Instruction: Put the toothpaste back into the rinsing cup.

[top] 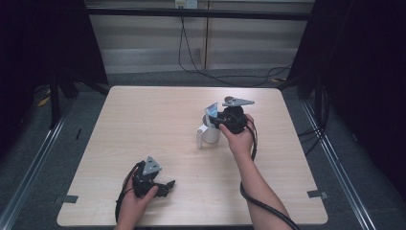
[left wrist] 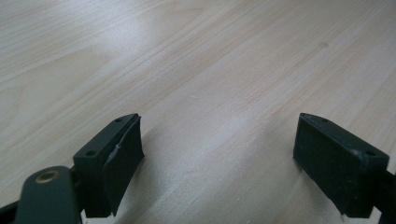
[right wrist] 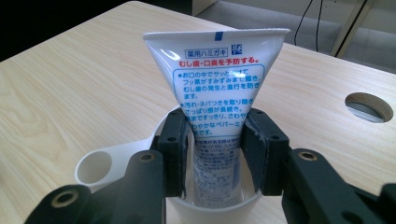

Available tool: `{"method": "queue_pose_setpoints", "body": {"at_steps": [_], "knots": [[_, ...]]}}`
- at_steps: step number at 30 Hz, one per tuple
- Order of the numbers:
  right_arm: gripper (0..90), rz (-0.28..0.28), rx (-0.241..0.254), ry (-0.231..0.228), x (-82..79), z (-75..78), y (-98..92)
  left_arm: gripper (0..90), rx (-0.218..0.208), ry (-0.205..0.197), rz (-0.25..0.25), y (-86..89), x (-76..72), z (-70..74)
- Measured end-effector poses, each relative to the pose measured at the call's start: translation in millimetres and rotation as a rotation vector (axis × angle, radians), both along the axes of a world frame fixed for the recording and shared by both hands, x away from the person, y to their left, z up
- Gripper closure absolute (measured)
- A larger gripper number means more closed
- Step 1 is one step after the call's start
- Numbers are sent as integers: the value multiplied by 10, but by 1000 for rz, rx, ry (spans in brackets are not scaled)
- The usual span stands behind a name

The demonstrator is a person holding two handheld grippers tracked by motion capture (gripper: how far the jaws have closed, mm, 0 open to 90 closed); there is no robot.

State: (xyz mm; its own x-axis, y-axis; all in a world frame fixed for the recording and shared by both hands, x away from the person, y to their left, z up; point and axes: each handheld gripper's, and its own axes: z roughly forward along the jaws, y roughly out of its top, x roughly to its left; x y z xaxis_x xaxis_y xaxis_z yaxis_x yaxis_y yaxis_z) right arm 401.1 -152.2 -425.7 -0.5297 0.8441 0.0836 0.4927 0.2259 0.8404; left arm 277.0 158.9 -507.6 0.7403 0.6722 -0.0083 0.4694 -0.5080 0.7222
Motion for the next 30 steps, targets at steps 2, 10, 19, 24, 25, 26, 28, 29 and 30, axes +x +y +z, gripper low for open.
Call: {"method": "queue_pose_setpoints", "body": {"at_steps": [2,10,19,24,25,26,28,29,30], "knots": [[604,1,4,2,-4,-2,2,156,0,-1,0,0,1,0],[602,4,69,-36,-25,98,-37,156,1,-1,0,0,0,0],[470,12,17,-13,-60,132,-44,157,3,-2,0,-1,-2,1],[390,16,-10,-6,-99,114,-57,157,2,-2,-1,-1,-1,1],[369,12,-6,-5,-109,110,-60,157,2,-2,-1,-1,-1,1],[362,12,-9,-5,-115,105,-67,157,3,-2,-1,-1,-1,1],[354,12,-9,-4,-124,100,-72,157,2,-2,-1,-1,-1,1],[340,14,-10,1,-140,89,-80,157,3,-4,1,-2,-2,0],[325,17,-15,4,-144,84,-88,157,2,-4,2,-2,-2,-1]]}}
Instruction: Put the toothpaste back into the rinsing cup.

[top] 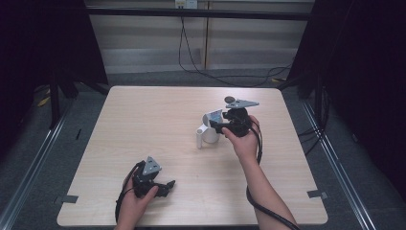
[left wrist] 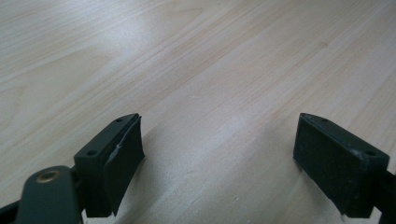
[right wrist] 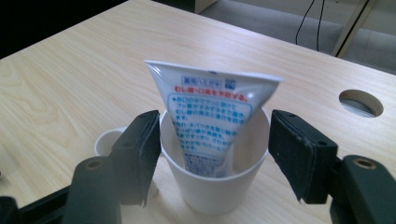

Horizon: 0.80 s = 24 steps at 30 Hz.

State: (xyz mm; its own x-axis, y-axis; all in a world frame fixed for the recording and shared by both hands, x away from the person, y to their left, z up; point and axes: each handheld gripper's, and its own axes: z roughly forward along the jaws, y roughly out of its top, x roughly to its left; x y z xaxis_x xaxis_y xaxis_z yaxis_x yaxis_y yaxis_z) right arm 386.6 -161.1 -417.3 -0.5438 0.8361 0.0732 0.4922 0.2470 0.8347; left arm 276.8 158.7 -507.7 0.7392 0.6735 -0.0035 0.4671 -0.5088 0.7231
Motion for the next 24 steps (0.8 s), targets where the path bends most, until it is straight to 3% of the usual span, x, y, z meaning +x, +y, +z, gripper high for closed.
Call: {"method": "queue_pose_setpoints", "body": {"at_steps": [14,24], "knots": [[235,1,-4,5,-92,20,-107,157,0,1,0,0,-1,0],[185,20,8,44,-192,-12,-210,157,-3,3,-1,-1,-3,-1]]}}
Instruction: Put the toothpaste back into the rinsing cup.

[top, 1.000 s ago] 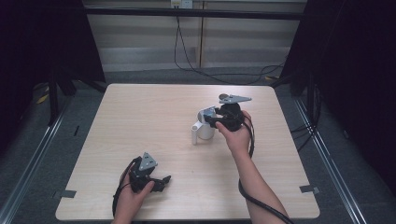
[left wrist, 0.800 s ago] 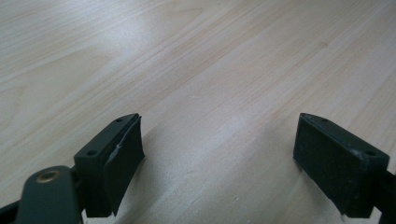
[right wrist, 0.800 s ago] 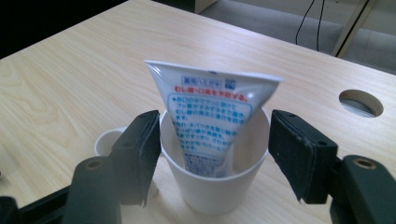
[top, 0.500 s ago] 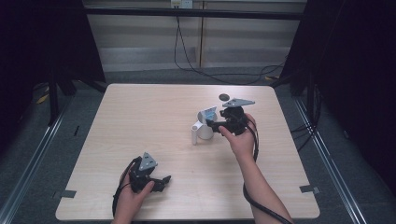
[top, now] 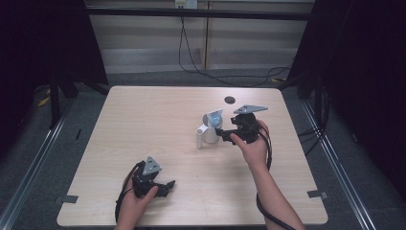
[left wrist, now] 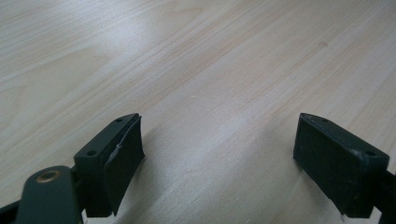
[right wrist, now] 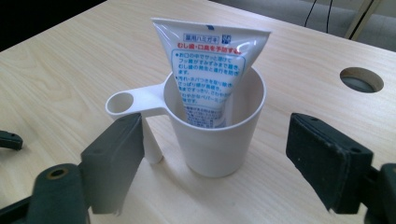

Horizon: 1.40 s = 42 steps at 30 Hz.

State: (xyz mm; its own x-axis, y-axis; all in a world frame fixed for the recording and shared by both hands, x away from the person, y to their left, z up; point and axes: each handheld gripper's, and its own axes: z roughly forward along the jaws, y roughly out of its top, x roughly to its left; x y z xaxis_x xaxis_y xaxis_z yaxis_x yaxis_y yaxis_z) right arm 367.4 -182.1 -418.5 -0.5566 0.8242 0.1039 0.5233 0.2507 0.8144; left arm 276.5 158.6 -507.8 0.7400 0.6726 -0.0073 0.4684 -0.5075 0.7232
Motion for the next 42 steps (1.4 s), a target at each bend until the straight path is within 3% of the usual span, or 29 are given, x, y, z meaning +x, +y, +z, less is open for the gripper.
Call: {"method": "queue_pose_setpoints", "body": {"at_steps": [21,42], "knots": [[179,26,-20,20,-186,-36,-107,154,3,0,-2,3,2,1],[174,72,-48,54,-358,-173,-256,154,1,1,-3,2,3,0]]}}
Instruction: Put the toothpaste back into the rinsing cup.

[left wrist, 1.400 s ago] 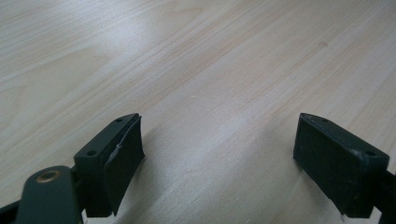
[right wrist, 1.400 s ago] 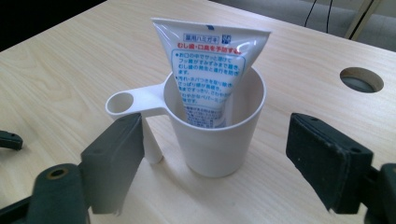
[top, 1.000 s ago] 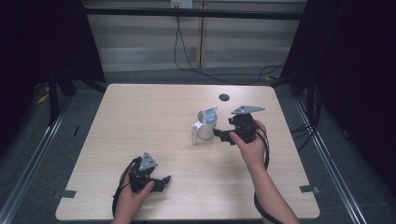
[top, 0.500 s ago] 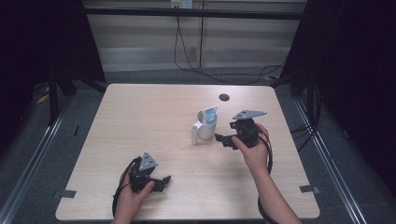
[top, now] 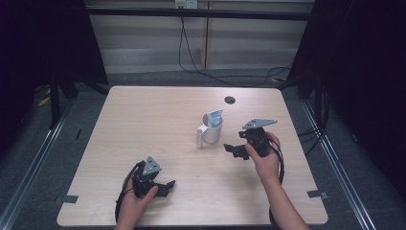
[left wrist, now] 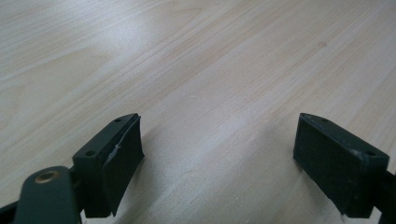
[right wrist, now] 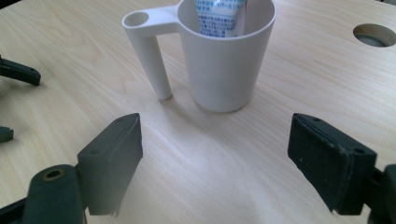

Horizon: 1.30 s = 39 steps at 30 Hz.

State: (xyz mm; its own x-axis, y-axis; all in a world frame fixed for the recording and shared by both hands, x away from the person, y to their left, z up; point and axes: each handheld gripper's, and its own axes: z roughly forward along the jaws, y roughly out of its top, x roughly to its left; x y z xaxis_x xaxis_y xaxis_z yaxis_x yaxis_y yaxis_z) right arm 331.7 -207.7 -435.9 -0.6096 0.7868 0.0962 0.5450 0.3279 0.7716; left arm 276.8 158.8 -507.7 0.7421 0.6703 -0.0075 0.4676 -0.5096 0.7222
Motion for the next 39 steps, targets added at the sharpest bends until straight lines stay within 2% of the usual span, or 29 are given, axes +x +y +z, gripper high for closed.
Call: {"method": "queue_pose_setpoints", "body": {"at_steps": [8,10,16,31,39], "knots": [[175,-10,9,9,-58,-57,-111,154,-1,0,1,-1,-1,0],[175,-8,-10,9,-96,-88,-152,154,-2,1,1,-2,-1,-1],[174,-2,-21,17,-164,-167,-214,154,0,0,0,0,0,0],[175,-11,4,42,-339,-349,-438,154,-1,0,1,-1,0,0],[175,-15,-6,45,-398,-403,-493,154,-1,-1,2,-1,0,0]]}}
